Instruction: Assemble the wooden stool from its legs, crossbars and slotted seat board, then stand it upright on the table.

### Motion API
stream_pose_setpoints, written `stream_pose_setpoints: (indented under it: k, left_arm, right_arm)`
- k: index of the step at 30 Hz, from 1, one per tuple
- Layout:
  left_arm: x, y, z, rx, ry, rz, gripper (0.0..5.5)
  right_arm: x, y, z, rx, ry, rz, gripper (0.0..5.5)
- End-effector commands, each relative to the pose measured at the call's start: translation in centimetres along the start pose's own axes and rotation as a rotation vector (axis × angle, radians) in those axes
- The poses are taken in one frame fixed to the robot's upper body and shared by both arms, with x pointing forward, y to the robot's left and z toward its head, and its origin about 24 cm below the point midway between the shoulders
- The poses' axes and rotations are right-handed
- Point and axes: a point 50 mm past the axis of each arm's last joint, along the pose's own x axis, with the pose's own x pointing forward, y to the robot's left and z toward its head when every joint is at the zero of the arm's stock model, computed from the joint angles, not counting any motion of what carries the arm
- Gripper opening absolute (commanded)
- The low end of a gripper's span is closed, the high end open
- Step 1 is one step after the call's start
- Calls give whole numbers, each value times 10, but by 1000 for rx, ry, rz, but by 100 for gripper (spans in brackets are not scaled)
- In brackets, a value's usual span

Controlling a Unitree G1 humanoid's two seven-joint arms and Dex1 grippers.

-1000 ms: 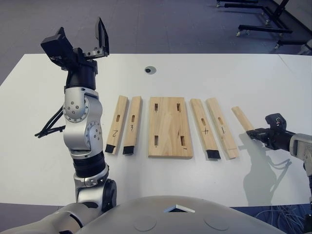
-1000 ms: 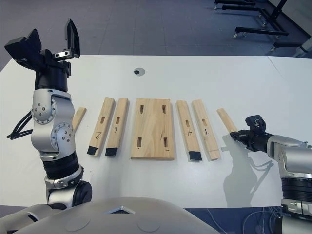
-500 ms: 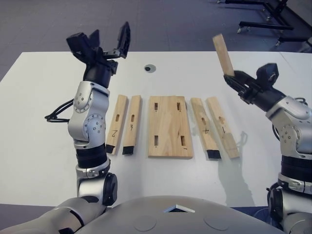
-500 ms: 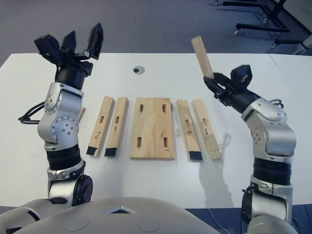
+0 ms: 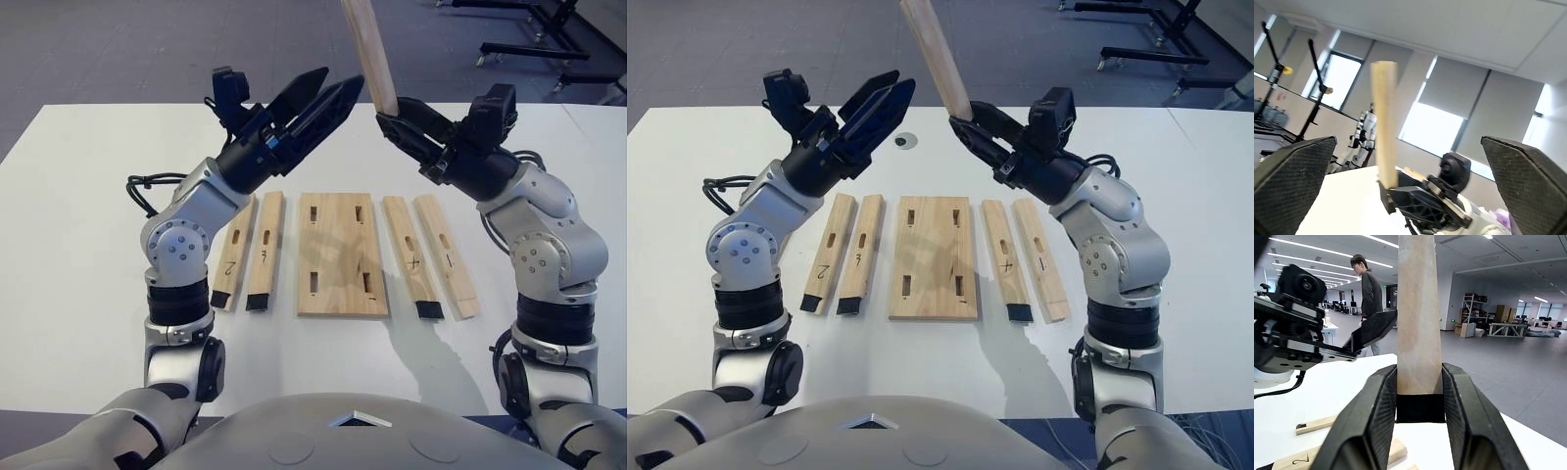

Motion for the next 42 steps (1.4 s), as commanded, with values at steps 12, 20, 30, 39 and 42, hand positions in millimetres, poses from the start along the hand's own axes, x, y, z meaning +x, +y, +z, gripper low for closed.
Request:
stream_pose_setpoints:
  k: [12, 20, 30, 39, 42]
  left_arm:
    - [10, 21, 10, -17, -45, 132, 540]
    - [21, 16, -6, -55, 8, 123, 540]
    - [24, 20, -2, -34, 3, 142, 482]
    - [24, 21, -1, -21, 17, 144, 363]
    - [25, 20, -1, -33, -6, 139, 319]
  right_arm:
    - [2, 15, -23, -143, 103, 70, 130]
    - [6, 11, -26, -193, 162, 47, 130]
    - [5, 10, -35, -197, 189, 5, 130]
    - [6, 12, -36, -181, 187, -3, 130]
    - [6, 12, -36, -180, 191, -1, 130]
